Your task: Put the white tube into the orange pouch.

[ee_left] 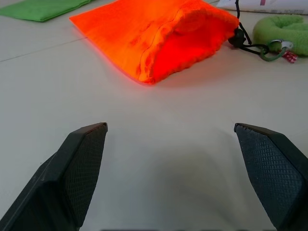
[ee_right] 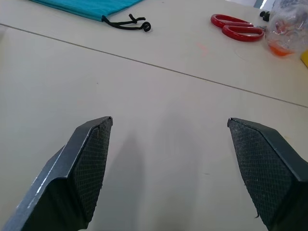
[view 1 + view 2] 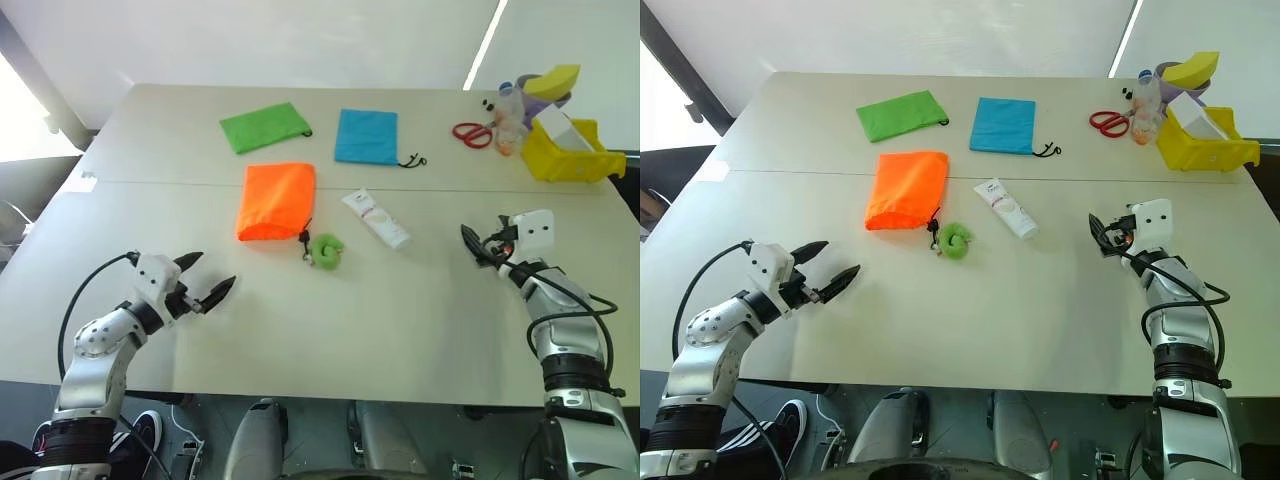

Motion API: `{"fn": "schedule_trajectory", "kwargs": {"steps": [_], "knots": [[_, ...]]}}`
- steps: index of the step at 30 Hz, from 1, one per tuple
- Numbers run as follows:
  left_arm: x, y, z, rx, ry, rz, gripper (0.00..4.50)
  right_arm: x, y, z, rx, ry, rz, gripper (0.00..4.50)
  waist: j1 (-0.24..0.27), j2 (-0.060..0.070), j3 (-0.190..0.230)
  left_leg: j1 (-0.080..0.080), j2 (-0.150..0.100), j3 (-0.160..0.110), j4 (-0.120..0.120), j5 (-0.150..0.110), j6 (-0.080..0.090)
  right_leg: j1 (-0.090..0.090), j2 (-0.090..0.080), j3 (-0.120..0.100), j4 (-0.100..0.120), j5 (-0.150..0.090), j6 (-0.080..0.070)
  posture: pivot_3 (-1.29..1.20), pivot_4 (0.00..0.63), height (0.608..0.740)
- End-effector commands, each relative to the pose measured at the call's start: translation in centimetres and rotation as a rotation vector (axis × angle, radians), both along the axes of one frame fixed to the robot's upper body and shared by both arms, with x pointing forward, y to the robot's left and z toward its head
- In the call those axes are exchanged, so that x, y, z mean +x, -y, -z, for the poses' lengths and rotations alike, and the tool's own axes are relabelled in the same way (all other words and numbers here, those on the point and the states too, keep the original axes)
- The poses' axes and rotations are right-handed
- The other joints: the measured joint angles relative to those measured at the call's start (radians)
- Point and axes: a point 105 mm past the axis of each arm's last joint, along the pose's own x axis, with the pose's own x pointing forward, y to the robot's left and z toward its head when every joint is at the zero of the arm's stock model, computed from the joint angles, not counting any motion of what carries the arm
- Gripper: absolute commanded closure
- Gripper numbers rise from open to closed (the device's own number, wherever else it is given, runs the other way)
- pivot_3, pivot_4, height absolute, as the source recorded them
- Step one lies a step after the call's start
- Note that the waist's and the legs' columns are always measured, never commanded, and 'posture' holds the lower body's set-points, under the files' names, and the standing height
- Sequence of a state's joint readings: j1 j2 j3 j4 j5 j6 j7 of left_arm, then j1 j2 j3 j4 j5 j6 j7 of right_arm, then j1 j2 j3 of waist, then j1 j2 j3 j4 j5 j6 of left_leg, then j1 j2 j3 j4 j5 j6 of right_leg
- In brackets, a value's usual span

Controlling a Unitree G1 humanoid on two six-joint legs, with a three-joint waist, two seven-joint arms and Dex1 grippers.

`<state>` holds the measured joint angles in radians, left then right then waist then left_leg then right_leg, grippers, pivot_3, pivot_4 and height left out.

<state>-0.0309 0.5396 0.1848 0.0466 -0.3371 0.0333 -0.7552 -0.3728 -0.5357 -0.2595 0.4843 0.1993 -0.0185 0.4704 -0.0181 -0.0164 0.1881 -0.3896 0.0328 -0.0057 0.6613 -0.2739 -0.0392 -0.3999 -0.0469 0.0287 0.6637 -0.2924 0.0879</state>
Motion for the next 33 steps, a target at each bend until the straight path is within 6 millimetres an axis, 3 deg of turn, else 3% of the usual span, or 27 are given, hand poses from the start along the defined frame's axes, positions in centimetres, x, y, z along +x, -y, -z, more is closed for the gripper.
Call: {"fn": "schedule_trajectory", "kwargs": {"steps": [1,13,22,28,31,33], "knots": [[0.2,0.1,-1.6,0.016,0.073,-0.007,0.0,0.1,0.1,-1.3,-0.02,0.047,-0.004,0.51,0.0,0.0,0.0,0.0,0.0,0.0,0.0,0.0,0.0,0.0,0.0,0.0,0.0,0.0,0.0,0.0,0.15,0.74],[1.1,0.4,-2.8,0.02,0.099,-0.007,0.0,-0.1,0.3,-1.1,-0.032,0.034,-0.012,0.51,0.0,0.0,0.0,0.0,0.0,0.0,0.0,0.0,0.0,0.0,0.0,0.0,0.0,0.0,0.0,0.0,0.15,0.74],[1.3,0.9,-1.8,0.001,0.089,0.006,0.0,0.1,-0.3,-1.8,-0.041,0.05,-0.04,0.51,0.0,0.0,0.0,0.0,0.0,0.0,0.0,0.0,0.0,0.0,0.0,0.0,0.0,0.0,0.0,0.0,0.15,0.74],[2.1,1.0,-2.2,0.015,0.104,0.03,0.0,-0.3,-0.7,-2.2,-0.048,0.061,-0.072,0.51,0.001,0.0,0.0,0.0,0.0,0.0,0.0,0.0,0.0,0.0,0.001,0.0,0.0,0.0,0.0,0.0,0.15,0.74],[2.3,1.3,-2.6,0.026,0.132,0.05,0.0,-0.8,-2.0,-2.8,-0.035,0.079,-0.157,0.51,0.002,0.0,0.0,0.0,-0.001,0.0,0.0,0.0,0.0,0.0,0.001,0.0,0.0,0.0,0.0,0.0,0.15,0.74],[2.7,1.9,-3.3,0.041,0.174,0.067,0.0,-2.9,-5.9,-3.5,-0.011,0.077,-0.42,0.51,0.004,0.0,0.0,-0.001,-0.001,0.0,0.0,0.0,0.0,0.0,0.001,0.0,0.0,0.0,0.0,0.0,0.15,0.74]]}}
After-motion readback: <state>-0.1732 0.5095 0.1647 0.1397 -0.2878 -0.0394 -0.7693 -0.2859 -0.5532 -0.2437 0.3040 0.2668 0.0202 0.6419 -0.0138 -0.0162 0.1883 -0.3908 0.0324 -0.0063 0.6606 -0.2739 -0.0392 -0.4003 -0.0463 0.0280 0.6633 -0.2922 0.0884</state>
